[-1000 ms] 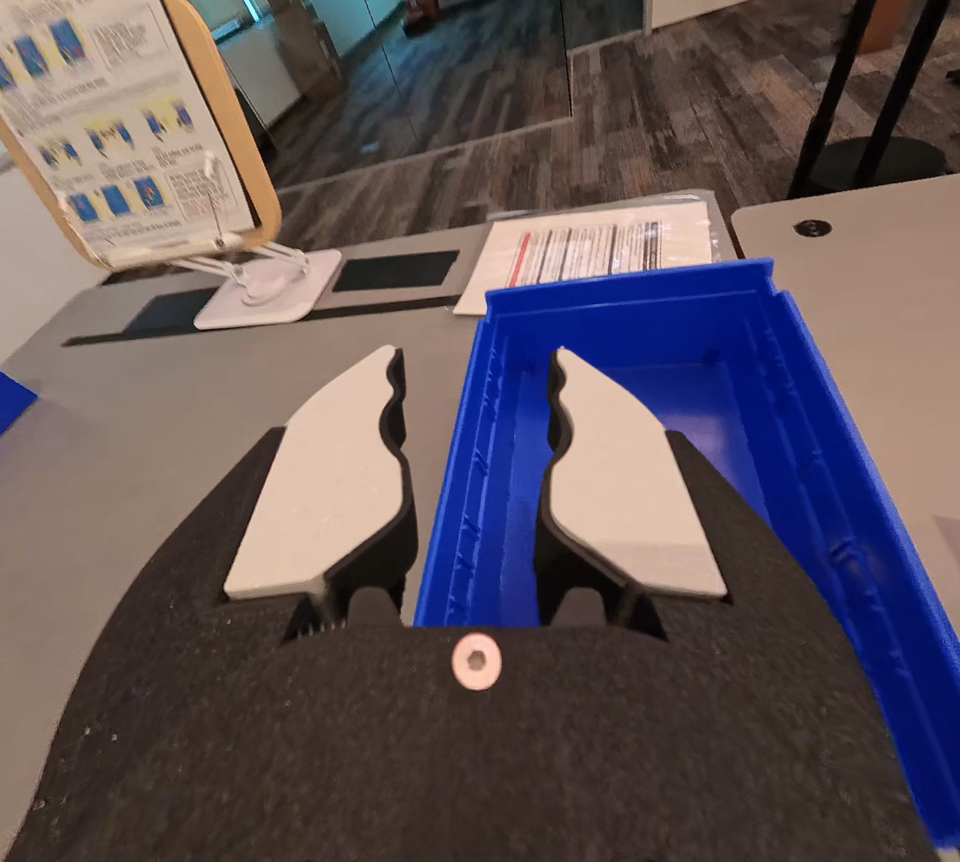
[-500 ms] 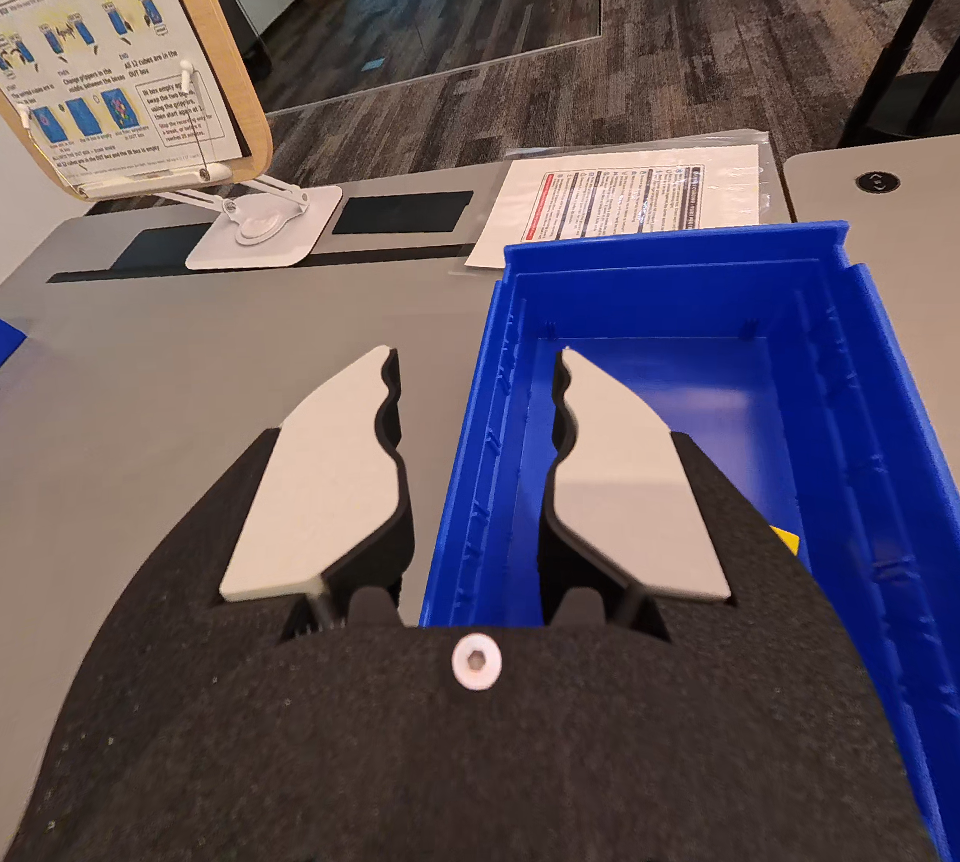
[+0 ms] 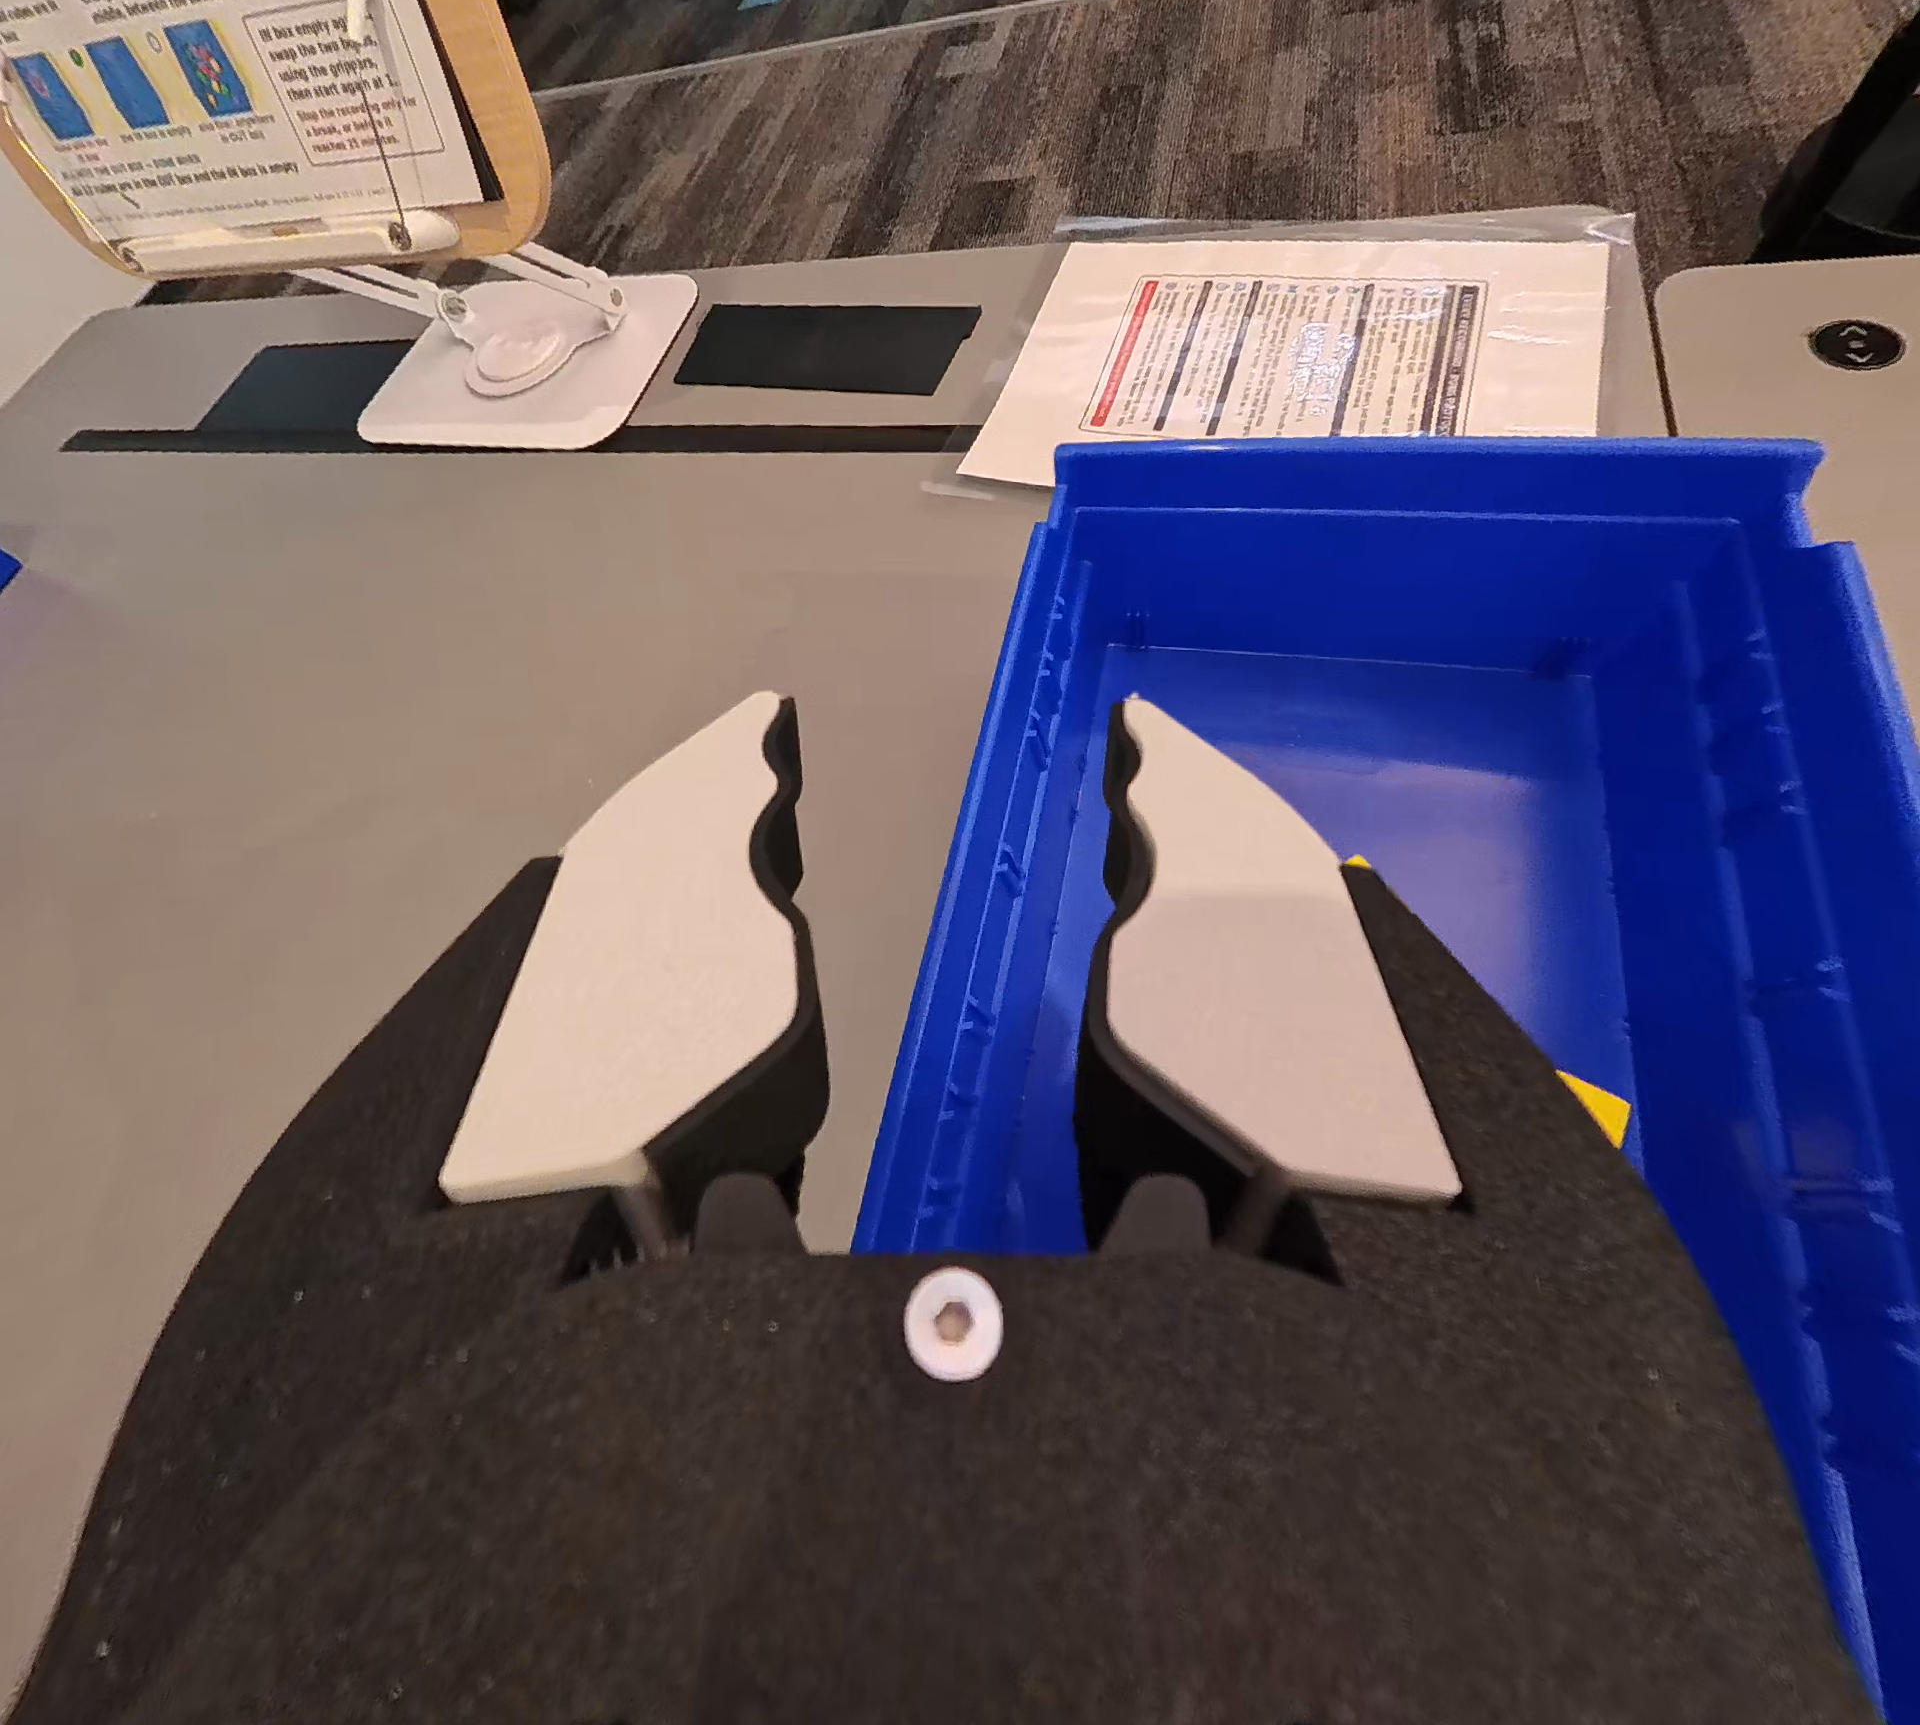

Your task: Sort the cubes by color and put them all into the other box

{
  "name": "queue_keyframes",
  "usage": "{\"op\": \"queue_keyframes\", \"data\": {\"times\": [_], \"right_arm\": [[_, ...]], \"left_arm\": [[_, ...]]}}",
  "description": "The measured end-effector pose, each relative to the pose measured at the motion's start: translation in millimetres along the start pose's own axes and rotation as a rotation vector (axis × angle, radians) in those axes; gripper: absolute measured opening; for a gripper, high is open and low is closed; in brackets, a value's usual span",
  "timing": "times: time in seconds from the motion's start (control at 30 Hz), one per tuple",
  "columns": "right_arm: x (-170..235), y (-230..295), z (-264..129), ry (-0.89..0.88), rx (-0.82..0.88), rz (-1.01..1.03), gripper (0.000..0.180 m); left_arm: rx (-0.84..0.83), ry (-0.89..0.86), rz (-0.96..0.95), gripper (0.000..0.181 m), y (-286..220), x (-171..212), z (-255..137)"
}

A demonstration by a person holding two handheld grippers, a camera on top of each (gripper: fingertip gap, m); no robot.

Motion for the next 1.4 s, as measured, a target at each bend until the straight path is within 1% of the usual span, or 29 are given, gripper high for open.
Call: {"op": "queue_keyframes", "data": {"times": [0.03, 0.1, 0.23, 0.3, 0.43, 0.47, 0.53, 0.57, 0.6, 0.67, 0.73, 0.8, 0.87, 1.03, 1.2, 1.27, 1.3, 1.4], "right_arm": [[1.8, 0.2, 1.0, 0.012, 0.001, -0.005, 0.055], [4.6, 0.6, 2.1, 0.033, 0.002, -0.017, 0.055], [3.8, 1.0, 2.2, 0.032, 0.003, -0.027, 0.055], [2.0, 1.3, 1.8, 0.026, 0.003, -0.03, 0.055], [-0.6, 4.4, 1.8, 0.023, -0.003, -0.04, 0.054], [-0.2, 5.1, 2.4, 0.028, -0.003, -0.043, 0.054], [1.5, 6.8, 4.3, 0.042, -0.008, -0.052, 0.054], [2.5, 7.6, 5.2, 0.051, -0.01, -0.056, 0.055], [3.4, 8.2, 6.1, 0.058, -0.01, -0.061, 0.055], [4.8, 9.3, 7.1, 0.071, -0.011, -0.068, 0.055], [5.7, 11.6, 7.3, 0.079, -0.017, -0.076, 0.055], [6.5, 12.5, 7.3, 0.086, -0.017, -0.083, 0.055], [7.4, 12.4, 7.7, 0.092, -0.014, -0.085, 0.055], [11.4, 10.6, 9.3, 0.118, -0.006, -0.088, 0.055], [13.8, 11.0, 9.8, 0.136, -0.005, -0.102, 0.055], [13.7, 11.4, 9.9, 0.135, -0.008, -0.104, 0.055], [13.8, 11.7, 10.0, 0.135, -0.01, -0.103, 0.055], [14.9, 11.5, 10.7, 0.139, -0.014, -0.102, 0.055]], "left_arm": [[0.0, 0.004, -0.018, 0.027, 1.9, -0.2, 1.6], [-0.007, 0.004, -0.019, 0.019, 4.7, -1.7, 4.9], [-0.091, -0.028, 0.059, 0.001, 12.7, -7.6, 9.0], [-0.115, -0.082, 0.091, 0.0, 13.6, -13.8, 4.2], [-0.12, -0.215, 0.082, 0.0, 11.7, -24.6, -21.0], [-0.119, -0.217, 0.073, 0.0, 12.4, -22.0, -26.0], [-0.127, -0.163, 0.015, 0.0, 18.2, -11.1, -29.3], [-0.11, -0.112, -0.028, 0.006, 19.0, -3.5, -27.1], [-0.09, -0.055, -0.063, 0.016, 19.3, 4.2, -23.8], [-0.103, 0.022, -0.113, 0.026, 25.6, 15.4, -17.9], [-0.067, 0.055, -0.204, 0.039, 26.5, 20.3, -12.8], [0.017, 0.069, -0.314, 0.046, 20.4, 19.9, -7.0], [0.069, 0.069, -0.363, 0.048, 16.2, 18.1, -1.7], [0.066, 0.094, -0.407, 0.047, 14.9, 16.7, 0.1], [0.034, 0.126, -0.375, 0.048, 11.0, 13.9, 0.4], [0.058, 0.109, -0.358, 0.043, 4.0, 8.4, 0.7], [0.058, 0.109, -0.348, 0.049, 2.1, 6.7, 1.1], [0.018, 0.134, -0.328, 0.047, 3.2, 7.4, 2.2]]}}
Point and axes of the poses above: each gripper's, where its closed fingertips meet, z out along the fingers, x out of its underside, y = z × x across the jaws, the point moved 2 cm from there along -z, back along the fingers, and after that the axes turned 11 degrees about -y, right-handed, at the moved point
